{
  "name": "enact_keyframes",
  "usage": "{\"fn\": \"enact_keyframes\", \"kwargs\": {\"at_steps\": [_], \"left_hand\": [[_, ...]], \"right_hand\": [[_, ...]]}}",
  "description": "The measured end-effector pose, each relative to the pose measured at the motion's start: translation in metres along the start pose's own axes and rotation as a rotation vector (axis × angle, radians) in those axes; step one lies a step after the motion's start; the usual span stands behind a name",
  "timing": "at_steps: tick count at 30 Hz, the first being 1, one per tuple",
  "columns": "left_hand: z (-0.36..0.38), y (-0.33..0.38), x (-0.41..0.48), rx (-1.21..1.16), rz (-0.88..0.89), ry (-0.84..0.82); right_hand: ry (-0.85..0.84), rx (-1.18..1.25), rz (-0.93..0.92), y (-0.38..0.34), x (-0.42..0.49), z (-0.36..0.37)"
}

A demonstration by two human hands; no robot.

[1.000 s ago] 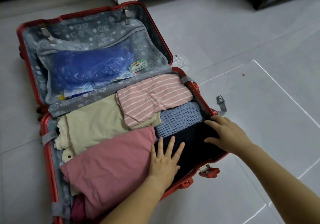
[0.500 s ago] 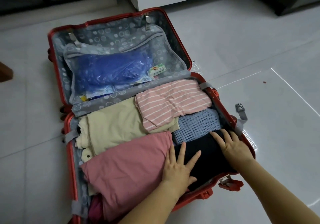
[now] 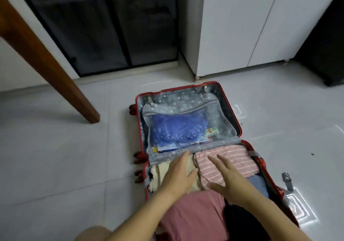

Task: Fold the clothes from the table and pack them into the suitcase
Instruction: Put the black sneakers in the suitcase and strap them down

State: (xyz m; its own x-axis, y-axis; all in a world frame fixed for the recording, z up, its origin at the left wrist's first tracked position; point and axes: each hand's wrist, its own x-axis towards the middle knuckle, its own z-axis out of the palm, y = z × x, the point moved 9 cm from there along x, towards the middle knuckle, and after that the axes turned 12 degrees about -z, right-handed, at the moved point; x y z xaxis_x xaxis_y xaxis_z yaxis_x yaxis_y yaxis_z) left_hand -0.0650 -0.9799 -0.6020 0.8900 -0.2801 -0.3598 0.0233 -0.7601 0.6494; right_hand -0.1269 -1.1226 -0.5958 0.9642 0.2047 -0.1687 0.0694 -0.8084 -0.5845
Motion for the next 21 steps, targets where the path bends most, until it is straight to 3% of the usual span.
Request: {"fn": "enact_keyframes", "kwargs": {"at_steps": [4, 6, 11, 16, 21], "left_hand": [[-0.145, 0.055, -0.029, -0.196, -0.066, 0.197], [-0.221, 0.083, -0.054, -0.272, -0.059, 0.255], [-0.418, 0.128, -0.13, -0.303, -0.028, 0.429], [-0.579, 0.077, -0.164, -0.432, -0.171, 0.581], [-0.694, 0.013, -0.156, -0.471, -0.279, 0.723]], "right_hand": [[0.326, 0.234, -0.046, -0.113, 0.02, -0.108], [0.387, 0.311, -0.087, -0.171, 0.029, -0.154], [0.253, 0.183, -0.206, -0.33, 0.065, -0.237], [0.147, 0.113, -0.414, -0.477, 0.116, -0.27], [0.051, 0.073, -0.458, -0.586, 0.193, -0.258]]}}
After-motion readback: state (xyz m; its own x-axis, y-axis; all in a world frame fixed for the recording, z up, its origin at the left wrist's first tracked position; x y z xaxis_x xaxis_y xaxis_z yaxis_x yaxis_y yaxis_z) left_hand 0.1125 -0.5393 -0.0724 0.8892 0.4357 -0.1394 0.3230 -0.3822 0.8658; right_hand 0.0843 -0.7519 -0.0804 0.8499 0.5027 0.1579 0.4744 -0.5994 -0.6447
